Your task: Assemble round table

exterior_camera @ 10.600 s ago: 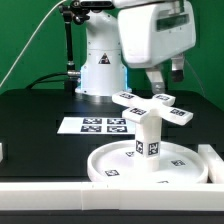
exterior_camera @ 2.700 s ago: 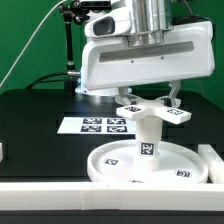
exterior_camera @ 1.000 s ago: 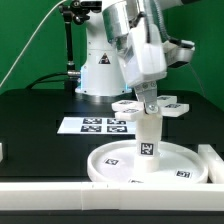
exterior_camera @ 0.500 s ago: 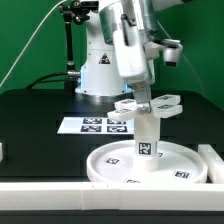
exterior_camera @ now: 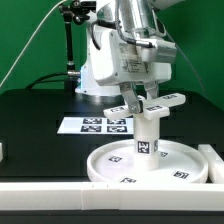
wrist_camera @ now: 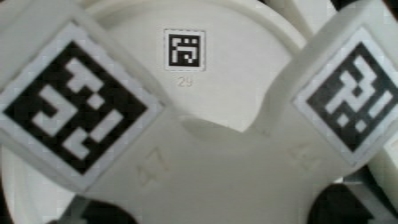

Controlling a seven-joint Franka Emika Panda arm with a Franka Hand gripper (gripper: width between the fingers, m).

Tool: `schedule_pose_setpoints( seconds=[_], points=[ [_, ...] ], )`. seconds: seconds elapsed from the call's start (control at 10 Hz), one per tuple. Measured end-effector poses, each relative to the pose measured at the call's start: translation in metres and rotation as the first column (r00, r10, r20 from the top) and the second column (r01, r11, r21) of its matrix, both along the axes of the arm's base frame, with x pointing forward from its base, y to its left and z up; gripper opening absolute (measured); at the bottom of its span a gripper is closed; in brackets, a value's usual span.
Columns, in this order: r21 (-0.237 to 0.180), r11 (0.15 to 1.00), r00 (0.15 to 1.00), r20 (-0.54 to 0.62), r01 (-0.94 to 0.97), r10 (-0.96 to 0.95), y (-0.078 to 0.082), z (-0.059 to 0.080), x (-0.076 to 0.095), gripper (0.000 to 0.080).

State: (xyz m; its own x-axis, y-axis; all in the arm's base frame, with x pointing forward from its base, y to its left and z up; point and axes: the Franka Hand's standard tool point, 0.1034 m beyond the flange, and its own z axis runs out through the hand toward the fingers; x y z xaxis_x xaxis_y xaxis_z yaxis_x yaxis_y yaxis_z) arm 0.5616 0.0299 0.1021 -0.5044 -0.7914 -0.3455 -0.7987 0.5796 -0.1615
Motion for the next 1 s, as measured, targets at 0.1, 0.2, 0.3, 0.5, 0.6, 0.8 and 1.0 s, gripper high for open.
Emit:
schedule_pose_setpoints(
  seconds=[0.1,0.2,0.3,0.5,0.6,0.8,1.0],
  points=[
    [0.001,1.000,1.000,0.000,-0.002,0.002,0.001,0.001,0.000,0.0468],
    [0.001,1.000,1.000,0.011,-0.006,0.006,0.002,0.007,0.001,0.0603],
    [0.003,1.000,1.000,0.026,-0.007,0.007,0.002,0.016,0.002,0.0603],
    [0.006,1.000,0.998,0.058,-0.011,0.011,0.002,0.032,0.006,0.0647],
    [0.013,1.000,0.998,0.065,-0.003,0.002,0.003,0.038,0.008,0.0647],
    [0.010,0.999,0.996,0.082,-0.037,0.036,0.005,0.044,0.016,0.0649],
    [-0.060,0.965,0.962,0.077,-0.256,0.261,0.009,0.040,0.013,0.0649]
  ],
)
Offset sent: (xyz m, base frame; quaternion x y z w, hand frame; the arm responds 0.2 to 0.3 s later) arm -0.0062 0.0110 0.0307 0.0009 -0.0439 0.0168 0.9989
